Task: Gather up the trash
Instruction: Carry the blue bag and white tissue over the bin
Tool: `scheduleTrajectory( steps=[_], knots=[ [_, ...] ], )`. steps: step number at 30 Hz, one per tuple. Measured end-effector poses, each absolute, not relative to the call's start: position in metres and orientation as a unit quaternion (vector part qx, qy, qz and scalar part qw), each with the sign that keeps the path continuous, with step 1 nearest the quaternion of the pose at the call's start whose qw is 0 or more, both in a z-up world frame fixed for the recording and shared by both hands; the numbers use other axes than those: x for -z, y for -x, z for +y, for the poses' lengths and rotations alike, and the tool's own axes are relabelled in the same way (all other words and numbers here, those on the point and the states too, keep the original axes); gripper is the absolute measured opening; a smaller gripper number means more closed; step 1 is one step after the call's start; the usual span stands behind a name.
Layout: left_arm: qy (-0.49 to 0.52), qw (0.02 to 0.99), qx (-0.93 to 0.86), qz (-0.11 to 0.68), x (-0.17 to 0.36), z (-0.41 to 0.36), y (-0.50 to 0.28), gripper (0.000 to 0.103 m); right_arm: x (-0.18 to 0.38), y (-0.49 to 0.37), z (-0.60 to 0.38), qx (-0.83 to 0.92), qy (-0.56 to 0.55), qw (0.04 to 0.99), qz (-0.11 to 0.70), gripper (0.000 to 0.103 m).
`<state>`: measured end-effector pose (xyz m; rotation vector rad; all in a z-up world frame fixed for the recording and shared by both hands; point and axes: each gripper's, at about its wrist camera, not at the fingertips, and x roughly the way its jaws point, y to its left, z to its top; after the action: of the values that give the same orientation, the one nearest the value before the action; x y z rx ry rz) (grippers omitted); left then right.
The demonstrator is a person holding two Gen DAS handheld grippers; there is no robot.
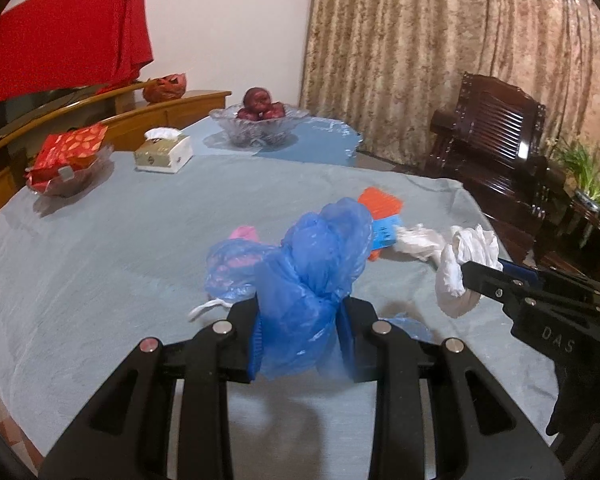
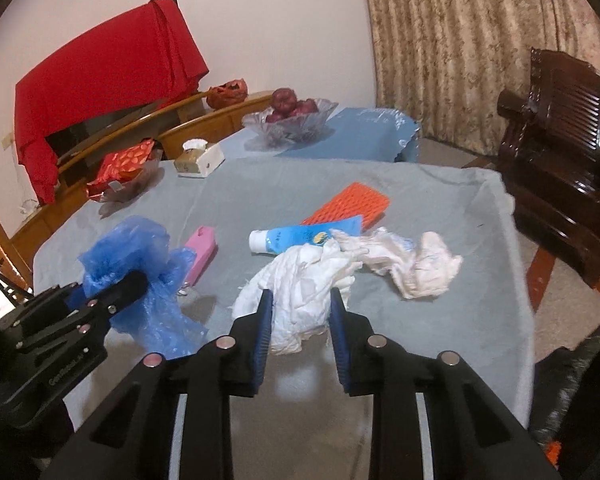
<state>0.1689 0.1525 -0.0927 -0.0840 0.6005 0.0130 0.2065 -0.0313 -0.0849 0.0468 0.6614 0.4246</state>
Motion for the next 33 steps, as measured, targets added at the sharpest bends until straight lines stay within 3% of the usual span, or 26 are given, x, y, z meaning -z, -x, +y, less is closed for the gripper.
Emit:
scheduleTrajectory(
  steps=[33],
  knots=[
    [-0.005, 0.947, 0.180, 0.267, 0.056, -0.031, -0.124, 0.029, 0.048, -0.083, -0.238, -0.025, -0.072, 0.957, 0.280, 0.028]
  ],
)
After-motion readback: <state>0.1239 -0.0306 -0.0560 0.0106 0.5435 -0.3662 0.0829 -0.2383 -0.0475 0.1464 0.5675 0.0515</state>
